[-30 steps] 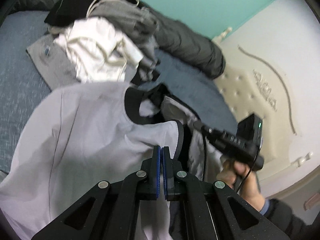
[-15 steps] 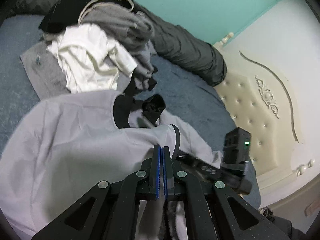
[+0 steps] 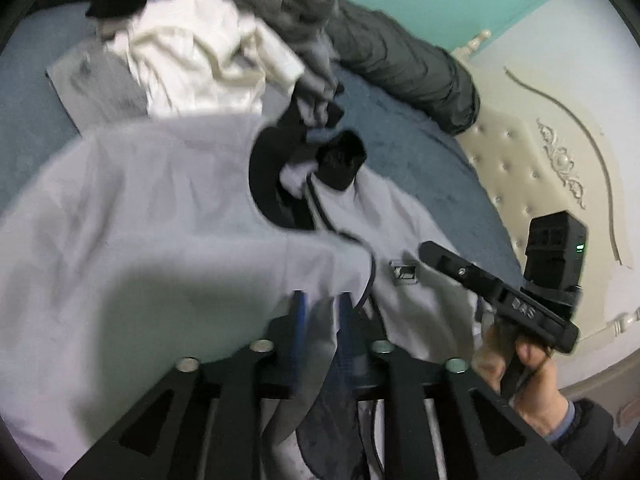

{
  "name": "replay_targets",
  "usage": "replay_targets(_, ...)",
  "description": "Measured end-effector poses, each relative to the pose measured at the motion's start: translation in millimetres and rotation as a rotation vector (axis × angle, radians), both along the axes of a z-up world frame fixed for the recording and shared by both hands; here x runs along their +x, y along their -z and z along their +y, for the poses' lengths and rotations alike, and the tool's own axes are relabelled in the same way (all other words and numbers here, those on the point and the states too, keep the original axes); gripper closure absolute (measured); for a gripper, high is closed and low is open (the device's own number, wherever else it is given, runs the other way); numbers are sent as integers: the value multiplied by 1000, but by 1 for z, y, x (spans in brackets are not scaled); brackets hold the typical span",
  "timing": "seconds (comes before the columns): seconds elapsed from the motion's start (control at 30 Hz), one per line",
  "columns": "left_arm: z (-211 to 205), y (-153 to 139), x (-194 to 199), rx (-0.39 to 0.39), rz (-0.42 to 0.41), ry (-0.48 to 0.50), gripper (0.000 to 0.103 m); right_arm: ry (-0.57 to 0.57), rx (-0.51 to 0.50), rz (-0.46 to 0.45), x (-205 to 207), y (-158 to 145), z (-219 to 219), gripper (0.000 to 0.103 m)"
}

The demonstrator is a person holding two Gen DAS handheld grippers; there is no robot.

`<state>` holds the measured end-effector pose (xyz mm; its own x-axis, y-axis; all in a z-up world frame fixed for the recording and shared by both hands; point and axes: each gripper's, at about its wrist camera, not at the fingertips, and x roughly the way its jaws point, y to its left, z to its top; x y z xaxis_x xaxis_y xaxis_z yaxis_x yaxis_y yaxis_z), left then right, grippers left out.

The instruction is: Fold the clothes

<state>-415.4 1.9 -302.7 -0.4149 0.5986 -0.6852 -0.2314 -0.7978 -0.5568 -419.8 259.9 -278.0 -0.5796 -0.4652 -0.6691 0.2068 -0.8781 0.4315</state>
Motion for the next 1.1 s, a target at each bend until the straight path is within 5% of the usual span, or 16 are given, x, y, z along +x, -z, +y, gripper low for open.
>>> replay_targets(0.23, -44, -34, -33, -169, 63, -48, 61, 52, 146, -29, -33, -14, 53, 59)
replay_targets(0.6, -38, 9, -97, -570, 74, 66, 61, -56, 564, -64, -91, 23, 37, 53)
replay_targets(0.83, -20, 39, -113, -703, 85, 180, 61, -117, 615, -114, -123, 42, 36, 54)
replay_targets(0.93, -20, 48, -117, -718, 84, 194, 78, -145, 611, -130, -126, 53, 36, 73)
replay_targets(1.0, -21, 52, -119, -723, 85, 199, 103, -149, 593, -129, -126, 58, 38, 91)
replay_targets(1.1, -22, 54, -121, -732, 99, 201, 103, -126, 592, -86, -123, 55, 41, 101)
